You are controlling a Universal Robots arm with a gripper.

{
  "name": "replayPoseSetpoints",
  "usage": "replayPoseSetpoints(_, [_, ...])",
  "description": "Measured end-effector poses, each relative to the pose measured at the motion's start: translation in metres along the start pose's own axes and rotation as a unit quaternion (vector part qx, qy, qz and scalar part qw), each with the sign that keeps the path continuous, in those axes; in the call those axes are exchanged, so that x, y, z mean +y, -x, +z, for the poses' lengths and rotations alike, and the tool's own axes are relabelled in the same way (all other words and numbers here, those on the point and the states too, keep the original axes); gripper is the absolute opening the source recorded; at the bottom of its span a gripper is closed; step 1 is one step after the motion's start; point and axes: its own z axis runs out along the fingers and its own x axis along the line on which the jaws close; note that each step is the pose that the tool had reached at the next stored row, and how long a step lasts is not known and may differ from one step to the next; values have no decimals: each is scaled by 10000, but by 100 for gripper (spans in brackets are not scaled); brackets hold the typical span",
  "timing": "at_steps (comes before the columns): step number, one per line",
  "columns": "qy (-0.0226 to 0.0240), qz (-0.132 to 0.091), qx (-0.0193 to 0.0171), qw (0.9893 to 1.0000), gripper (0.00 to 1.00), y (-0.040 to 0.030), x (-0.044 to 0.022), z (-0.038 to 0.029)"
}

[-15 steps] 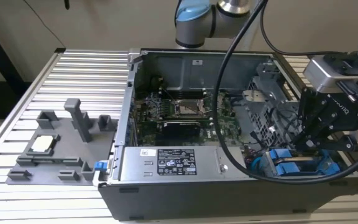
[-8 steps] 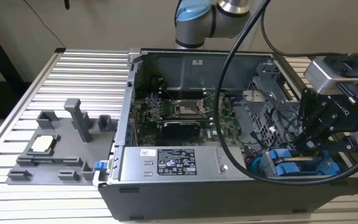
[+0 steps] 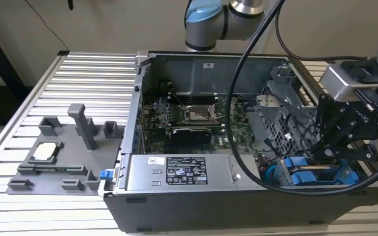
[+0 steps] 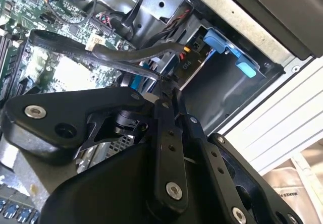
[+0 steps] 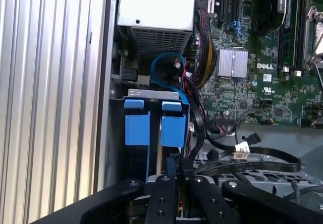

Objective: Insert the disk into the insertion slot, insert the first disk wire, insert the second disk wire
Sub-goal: 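Insert the second disk wire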

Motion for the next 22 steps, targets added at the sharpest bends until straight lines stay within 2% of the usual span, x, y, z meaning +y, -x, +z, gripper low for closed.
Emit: replayPoseSetpoints(22, [-15,81,-10,10000,16,-2,-5,66])
